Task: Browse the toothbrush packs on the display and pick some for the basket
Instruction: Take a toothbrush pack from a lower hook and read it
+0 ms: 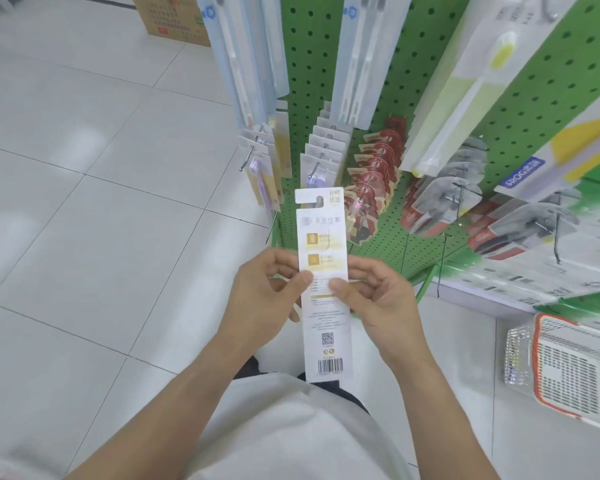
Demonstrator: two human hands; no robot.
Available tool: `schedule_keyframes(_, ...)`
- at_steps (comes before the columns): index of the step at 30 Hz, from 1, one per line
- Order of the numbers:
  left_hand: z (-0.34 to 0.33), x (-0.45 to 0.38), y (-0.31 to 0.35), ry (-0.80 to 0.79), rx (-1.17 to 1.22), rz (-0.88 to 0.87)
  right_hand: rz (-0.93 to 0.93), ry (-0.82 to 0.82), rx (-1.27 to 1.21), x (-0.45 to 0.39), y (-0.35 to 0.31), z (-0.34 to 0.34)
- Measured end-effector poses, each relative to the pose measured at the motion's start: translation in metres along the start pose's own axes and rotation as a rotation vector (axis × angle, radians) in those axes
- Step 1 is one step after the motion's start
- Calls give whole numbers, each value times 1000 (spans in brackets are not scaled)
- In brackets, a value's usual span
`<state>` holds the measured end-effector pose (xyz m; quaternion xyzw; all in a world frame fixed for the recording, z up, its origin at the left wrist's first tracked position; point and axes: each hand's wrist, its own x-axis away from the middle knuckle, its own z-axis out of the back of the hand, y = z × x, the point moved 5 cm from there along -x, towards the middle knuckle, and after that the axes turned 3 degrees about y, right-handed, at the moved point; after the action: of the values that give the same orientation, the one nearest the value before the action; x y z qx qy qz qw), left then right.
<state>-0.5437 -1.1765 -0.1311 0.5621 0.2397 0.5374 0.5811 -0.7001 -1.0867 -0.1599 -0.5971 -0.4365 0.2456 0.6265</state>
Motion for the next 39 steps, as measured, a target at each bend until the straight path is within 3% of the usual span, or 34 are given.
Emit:
schedule_keyframes(4, -11, 18, -12, 93, -5, 22, -129, -191, 124, 16, 11, 24)
schedule_keyframes(9, -35, 49, -34, 109, -6, 74, -228, -214, 159, 39, 20, 54)
schedule_keyframes(12, -52, 72, -36, 97, -192, -46, -206, -161, 186, 58, 23, 73)
schedule_keyframes(14, -74, 95, -32, 4, -228, -160, -175, -111, 213, 72, 24, 83)
schedule_keyframes(17, -105, 125, -27, -155, -65, -137, -56, 12, 290, 99, 20, 96)
schedule_keyframes(22, -141, 180, -19, -176, 213, -32, 222, 304, 572, 168, 0, 142)
schedule_keyframes(25, -174, 216, -22, -156, 268, 38, 228, 321, 541, 213, -3, 175)
schedule_keyframes(33, -281, 283, -43, -127, 104, 53, 331, 276, 591, 283, 27, 276)
schedule_keyframes(39, -426, 322, -33, -216, 50, 69, 167, 308, 556, 313, 41, 440)
